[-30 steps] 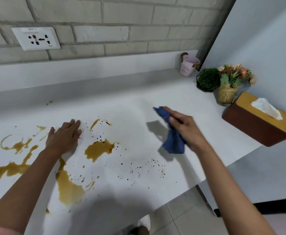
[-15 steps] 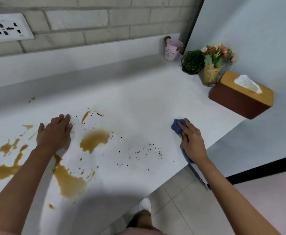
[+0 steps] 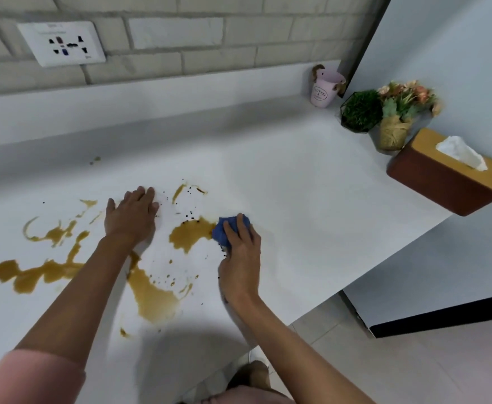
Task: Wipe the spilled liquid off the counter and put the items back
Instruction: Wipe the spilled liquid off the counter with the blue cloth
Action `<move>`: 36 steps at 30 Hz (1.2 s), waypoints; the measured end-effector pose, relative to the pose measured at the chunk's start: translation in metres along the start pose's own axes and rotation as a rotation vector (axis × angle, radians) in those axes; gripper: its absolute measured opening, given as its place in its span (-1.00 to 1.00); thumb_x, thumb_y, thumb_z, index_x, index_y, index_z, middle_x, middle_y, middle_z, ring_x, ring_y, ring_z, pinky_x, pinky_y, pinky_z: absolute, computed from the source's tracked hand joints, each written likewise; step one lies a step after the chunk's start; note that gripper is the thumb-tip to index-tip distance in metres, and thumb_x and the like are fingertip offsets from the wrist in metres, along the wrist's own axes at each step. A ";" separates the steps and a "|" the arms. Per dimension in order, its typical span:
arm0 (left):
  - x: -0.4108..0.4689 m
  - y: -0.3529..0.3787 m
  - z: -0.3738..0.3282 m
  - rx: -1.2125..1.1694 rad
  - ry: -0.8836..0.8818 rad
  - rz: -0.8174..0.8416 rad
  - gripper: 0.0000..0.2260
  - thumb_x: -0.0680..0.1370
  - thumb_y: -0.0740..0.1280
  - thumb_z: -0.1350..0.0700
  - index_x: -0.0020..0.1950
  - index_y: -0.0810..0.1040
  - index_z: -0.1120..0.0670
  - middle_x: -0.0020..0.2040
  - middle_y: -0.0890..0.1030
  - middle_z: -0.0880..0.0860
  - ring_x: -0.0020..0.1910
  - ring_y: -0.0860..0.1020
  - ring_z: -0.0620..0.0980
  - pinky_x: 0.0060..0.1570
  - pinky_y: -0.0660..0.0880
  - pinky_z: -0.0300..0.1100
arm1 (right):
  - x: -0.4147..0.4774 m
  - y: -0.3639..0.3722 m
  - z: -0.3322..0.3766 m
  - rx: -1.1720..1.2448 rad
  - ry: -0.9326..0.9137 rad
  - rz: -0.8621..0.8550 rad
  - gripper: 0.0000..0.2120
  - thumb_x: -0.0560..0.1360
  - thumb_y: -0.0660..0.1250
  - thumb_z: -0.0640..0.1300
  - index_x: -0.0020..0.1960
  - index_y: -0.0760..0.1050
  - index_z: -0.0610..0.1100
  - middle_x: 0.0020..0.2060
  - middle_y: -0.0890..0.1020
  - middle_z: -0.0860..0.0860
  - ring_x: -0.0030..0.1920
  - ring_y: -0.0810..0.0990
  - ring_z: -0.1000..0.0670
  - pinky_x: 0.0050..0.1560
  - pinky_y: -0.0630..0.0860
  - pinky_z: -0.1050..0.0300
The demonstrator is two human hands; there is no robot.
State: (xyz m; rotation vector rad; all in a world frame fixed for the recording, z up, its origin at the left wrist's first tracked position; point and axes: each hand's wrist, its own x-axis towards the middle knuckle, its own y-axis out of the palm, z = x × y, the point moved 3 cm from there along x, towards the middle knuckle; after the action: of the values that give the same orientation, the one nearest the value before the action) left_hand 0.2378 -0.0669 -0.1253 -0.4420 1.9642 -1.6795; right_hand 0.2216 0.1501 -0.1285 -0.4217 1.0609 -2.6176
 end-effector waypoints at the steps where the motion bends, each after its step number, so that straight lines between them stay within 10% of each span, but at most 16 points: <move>1: 0.000 -0.001 0.001 -0.006 -0.002 0.004 -0.57 0.66 -0.07 0.02 0.54 0.07 0.02 0.55 0.10 0.03 0.49 0.19 0.10 0.46 -0.03 0.10 | 0.004 0.001 0.006 0.098 0.016 0.013 -0.32 0.30 0.08 -0.64 0.30 0.47 -0.20 0.40 0.36 -0.05 0.26 0.28 -0.03 0.42 0.19 0.22; 6: 0.000 -0.001 0.005 -0.023 0.005 0.018 -0.57 0.66 -0.09 0.00 0.54 0.06 -0.02 0.56 0.09 0.00 0.50 0.17 0.06 0.47 -0.07 0.09 | 0.016 -0.039 -0.003 0.385 0.156 -0.041 -0.48 0.48 0.10 -0.49 0.34 0.44 -0.13 0.43 0.35 0.01 0.38 0.32 0.12 0.07 0.17 0.71; 11: 0.000 0.000 0.007 -0.028 0.016 0.018 -0.57 0.66 -0.09 0.00 0.54 0.05 -0.02 0.56 0.08 -0.01 0.50 0.16 0.07 0.47 -0.06 0.09 | 0.028 -0.092 -0.060 0.228 0.188 -0.179 -0.52 0.43 0.07 -0.57 0.27 0.46 -0.32 0.35 0.44 -0.21 0.26 0.48 0.02 0.12 0.34 0.54; 14: 0.000 0.000 0.008 -0.031 0.025 0.016 -0.57 0.66 -0.08 0.01 0.54 0.06 -0.02 0.56 0.08 -0.01 0.50 0.17 0.07 0.47 -0.06 0.09 | 0.027 -0.097 -0.078 0.059 0.128 -0.193 -0.55 0.31 0.05 -0.68 0.10 0.48 -0.47 -0.02 0.53 -0.23 -0.09 0.40 -0.24 -0.12 0.31 0.55; 22: 0.000 -0.002 0.007 -0.015 0.031 0.017 -0.58 0.66 -0.07 0.03 0.54 0.05 -0.01 0.55 0.09 0.00 0.49 0.19 0.09 0.47 -0.03 0.08 | 0.009 -0.012 -0.020 -0.204 0.011 -0.031 -0.17 0.25 0.34 -0.48 0.47 0.22 -0.18 0.53 0.11 -0.08 0.50 0.06 -0.14 0.46 0.19 0.08; 29: 0.001 -0.002 0.009 -0.030 0.024 0.027 -0.57 0.66 -0.09 0.01 0.54 0.04 -0.03 0.56 0.07 -0.01 0.52 0.14 0.06 0.48 -0.05 0.07 | 0.015 0.025 0.034 0.101 -0.094 0.184 -0.32 0.36 0.16 -0.55 0.43 0.30 -0.17 0.50 0.20 -0.02 0.49 0.11 -0.02 0.33 0.00 0.54; 36: 0.000 -0.001 0.010 -0.054 0.019 0.015 -0.58 0.66 -0.08 0.02 0.54 0.05 -0.05 0.56 0.08 -0.04 0.51 0.15 0.03 0.48 -0.08 0.05 | 0.039 -0.065 -0.031 0.245 0.012 -0.050 -0.50 0.47 0.07 -0.53 0.32 0.45 -0.23 0.36 0.38 -0.01 0.38 0.35 0.08 0.29 0.05 0.63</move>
State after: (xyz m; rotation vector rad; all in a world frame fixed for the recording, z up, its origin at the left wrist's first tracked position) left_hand 0.2433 -0.0755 -0.1256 -0.4314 2.0250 -1.6305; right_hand 0.1644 0.1996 -0.0975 -0.3810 0.7279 -2.7515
